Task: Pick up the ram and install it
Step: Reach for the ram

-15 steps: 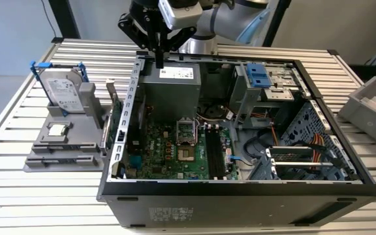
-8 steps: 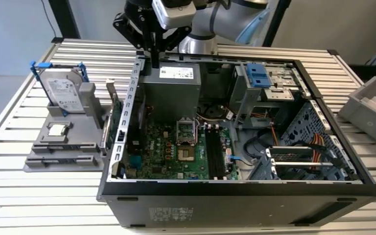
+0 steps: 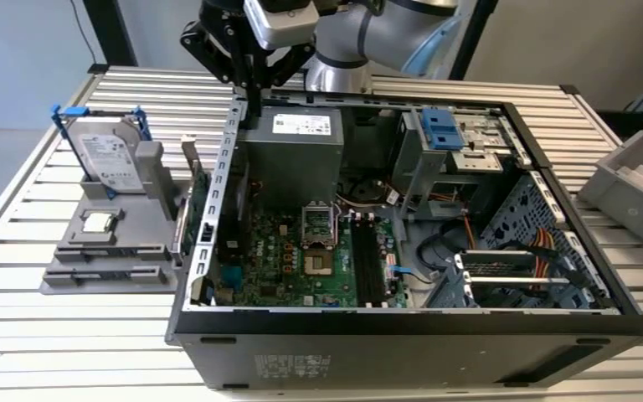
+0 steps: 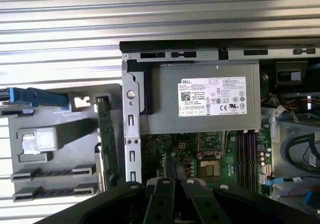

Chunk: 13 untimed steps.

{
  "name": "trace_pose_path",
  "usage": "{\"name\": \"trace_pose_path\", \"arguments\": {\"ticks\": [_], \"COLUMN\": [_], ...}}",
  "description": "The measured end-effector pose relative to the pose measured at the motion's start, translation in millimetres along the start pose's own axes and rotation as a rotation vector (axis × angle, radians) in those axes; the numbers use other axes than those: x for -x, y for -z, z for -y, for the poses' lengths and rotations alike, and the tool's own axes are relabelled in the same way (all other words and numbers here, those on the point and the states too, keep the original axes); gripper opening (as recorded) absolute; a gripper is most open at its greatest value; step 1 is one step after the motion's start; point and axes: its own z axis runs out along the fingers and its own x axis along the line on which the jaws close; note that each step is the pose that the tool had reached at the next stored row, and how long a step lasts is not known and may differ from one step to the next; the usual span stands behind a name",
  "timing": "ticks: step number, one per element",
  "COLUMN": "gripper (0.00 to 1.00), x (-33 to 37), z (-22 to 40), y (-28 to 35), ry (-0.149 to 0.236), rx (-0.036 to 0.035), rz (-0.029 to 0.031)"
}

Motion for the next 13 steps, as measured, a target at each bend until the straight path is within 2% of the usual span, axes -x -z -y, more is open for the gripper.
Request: {"name": "trace_pose_path", "arguments": {"ticks": [13], "gripper": [0.00], "x": [-15.4], "z": [1.0], "y": [0.3], "ry": [0.000], "rx": [0.0000], "rz": [-0.0009]}}
